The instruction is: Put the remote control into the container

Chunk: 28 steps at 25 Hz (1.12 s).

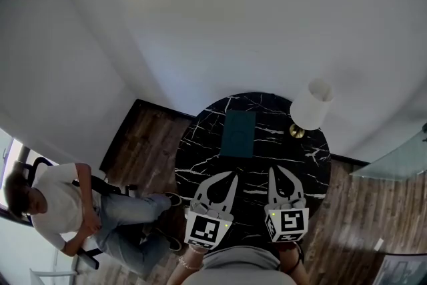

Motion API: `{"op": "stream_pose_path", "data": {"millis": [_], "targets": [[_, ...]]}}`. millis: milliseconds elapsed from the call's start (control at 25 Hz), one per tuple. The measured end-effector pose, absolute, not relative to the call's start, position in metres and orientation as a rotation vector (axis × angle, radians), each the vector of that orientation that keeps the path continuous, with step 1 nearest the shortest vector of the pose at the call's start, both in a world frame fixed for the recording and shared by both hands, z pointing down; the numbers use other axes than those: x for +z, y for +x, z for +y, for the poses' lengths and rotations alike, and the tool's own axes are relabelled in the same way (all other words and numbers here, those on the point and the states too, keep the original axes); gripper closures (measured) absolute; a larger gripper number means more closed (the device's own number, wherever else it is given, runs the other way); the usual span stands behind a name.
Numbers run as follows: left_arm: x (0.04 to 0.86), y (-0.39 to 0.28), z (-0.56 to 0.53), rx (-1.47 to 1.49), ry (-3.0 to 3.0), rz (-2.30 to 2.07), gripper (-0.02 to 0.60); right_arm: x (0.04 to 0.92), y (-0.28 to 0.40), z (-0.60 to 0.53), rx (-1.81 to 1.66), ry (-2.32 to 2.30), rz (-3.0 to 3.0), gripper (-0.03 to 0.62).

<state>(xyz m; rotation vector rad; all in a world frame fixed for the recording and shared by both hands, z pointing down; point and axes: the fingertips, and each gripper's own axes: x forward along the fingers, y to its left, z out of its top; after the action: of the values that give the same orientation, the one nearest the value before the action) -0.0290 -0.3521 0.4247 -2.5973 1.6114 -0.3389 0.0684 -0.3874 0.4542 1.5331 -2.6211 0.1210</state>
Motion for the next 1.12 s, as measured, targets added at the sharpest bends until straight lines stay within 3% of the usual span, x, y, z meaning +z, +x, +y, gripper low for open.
{"op": "stream_pose_path", "data": {"millis": [1120], "targets": [[0.426, -0.039, -0.338, -0.352, -2.600, 1.657, 0.575, 0.446, 0.061, -0.362, 0.078, 1.490, -2.630, 0.582]]}}
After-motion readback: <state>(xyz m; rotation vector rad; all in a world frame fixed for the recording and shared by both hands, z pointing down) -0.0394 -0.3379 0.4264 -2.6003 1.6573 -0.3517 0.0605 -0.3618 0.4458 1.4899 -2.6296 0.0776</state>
